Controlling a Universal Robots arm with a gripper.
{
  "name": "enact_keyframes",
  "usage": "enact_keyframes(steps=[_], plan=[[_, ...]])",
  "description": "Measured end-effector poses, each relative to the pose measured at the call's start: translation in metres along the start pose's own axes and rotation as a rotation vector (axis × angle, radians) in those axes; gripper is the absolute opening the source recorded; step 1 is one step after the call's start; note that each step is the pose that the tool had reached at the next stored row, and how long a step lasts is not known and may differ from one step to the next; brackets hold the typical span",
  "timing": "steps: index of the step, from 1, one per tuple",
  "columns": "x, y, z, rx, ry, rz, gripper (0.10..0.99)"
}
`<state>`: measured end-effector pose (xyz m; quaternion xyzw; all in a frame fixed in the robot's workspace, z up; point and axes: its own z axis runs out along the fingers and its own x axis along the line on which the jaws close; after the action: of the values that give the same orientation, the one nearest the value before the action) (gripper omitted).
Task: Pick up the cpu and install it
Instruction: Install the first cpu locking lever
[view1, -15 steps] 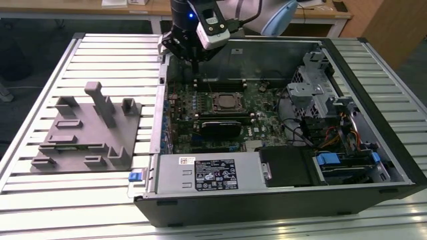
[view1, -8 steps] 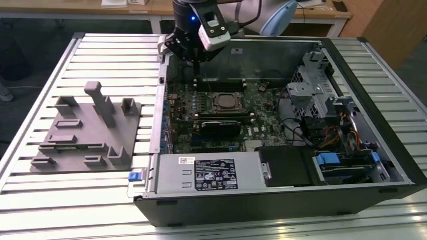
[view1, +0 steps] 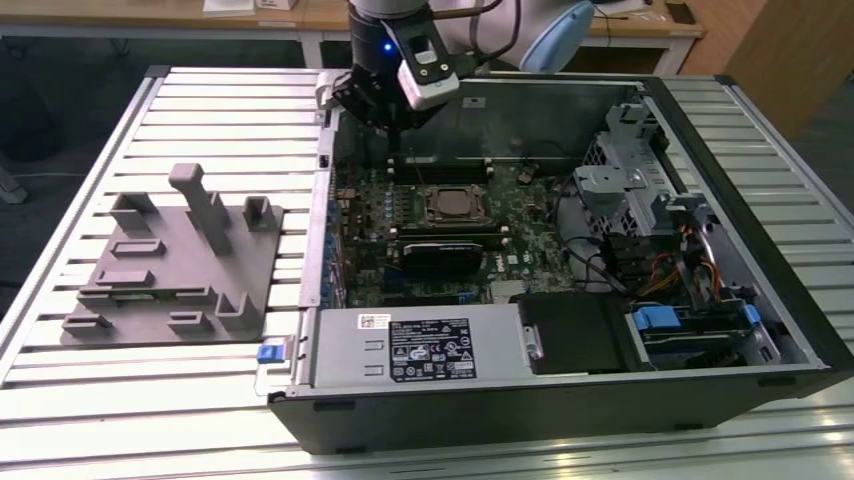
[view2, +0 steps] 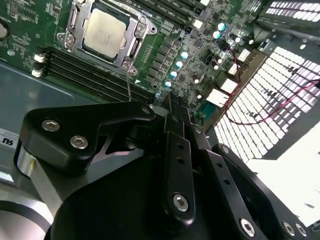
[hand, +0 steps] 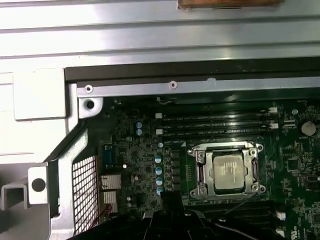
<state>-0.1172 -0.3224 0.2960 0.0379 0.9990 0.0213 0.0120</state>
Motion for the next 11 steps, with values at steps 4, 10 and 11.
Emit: enact_keyframes(steps=[4, 10, 11], plan=[[-0.0021, 0.0032, 0.0052, 0.0, -0.0001, 0.0, 0.106], [-0.0025, 0.0047, 0.0124, 0.0, -0.0001, 0.0, 0.106], [-0.0026, 0.0047, 0.0139, 0.0, 0.0, 0.0, 0.106]])
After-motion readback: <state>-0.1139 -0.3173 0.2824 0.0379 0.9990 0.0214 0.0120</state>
